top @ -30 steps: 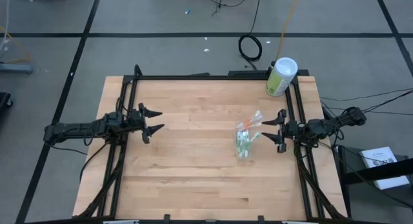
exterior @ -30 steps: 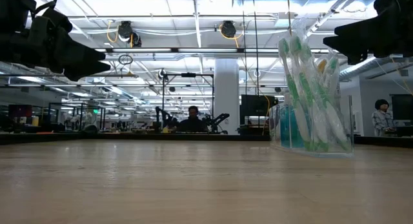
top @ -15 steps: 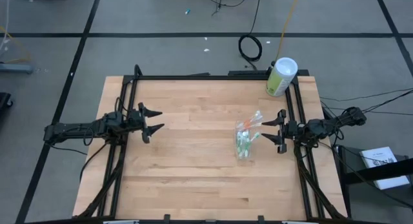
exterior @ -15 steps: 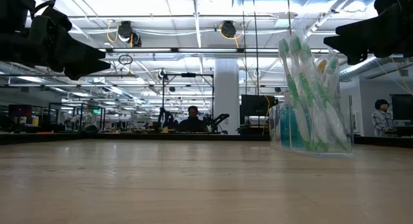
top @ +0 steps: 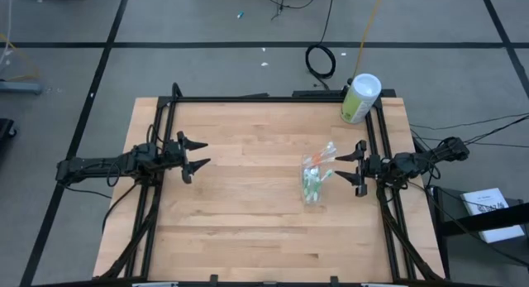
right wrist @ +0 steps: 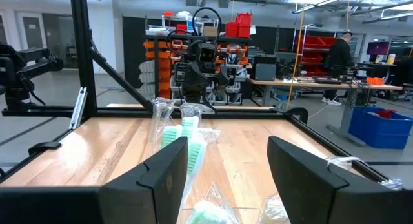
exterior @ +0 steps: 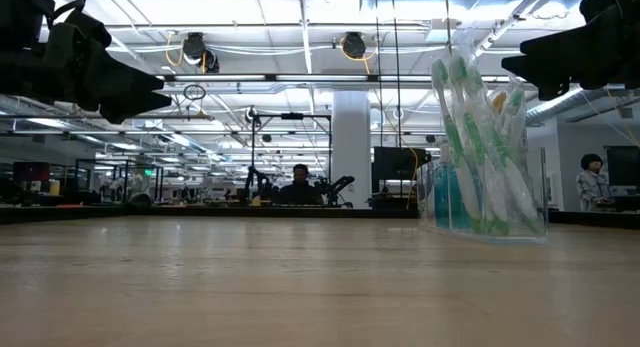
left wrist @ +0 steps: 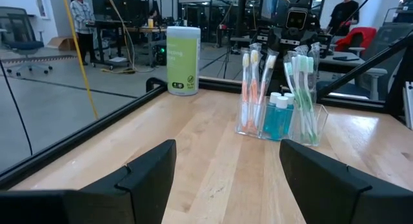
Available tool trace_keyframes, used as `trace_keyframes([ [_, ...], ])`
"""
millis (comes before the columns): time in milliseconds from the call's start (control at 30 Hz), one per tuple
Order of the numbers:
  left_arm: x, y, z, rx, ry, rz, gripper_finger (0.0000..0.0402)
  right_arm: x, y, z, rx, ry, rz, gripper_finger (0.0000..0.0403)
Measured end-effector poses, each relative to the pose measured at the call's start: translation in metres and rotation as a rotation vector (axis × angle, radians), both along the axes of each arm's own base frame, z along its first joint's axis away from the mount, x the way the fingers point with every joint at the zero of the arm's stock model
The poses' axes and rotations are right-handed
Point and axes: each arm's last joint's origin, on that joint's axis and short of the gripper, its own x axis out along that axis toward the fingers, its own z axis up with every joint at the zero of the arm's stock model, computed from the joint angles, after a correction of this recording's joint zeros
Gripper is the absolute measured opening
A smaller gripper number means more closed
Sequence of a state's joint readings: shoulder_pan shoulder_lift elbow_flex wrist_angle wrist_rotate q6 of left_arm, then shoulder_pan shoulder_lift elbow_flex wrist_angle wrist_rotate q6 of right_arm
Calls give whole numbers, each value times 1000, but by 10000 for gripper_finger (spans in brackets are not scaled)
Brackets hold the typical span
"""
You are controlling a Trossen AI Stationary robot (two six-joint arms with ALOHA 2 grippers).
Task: Pick & Place toothbrushing station
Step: Return to Home Position
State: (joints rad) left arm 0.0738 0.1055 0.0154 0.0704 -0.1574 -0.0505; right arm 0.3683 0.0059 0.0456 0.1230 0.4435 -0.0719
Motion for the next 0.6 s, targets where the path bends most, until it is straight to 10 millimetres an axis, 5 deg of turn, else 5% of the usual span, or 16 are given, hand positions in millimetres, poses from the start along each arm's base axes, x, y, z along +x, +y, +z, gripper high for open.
trace_keyframes([
  [600, 0, 0, 0, 1, -1, 0, 283, 0, 0, 0, 0, 0, 0, 205],
])
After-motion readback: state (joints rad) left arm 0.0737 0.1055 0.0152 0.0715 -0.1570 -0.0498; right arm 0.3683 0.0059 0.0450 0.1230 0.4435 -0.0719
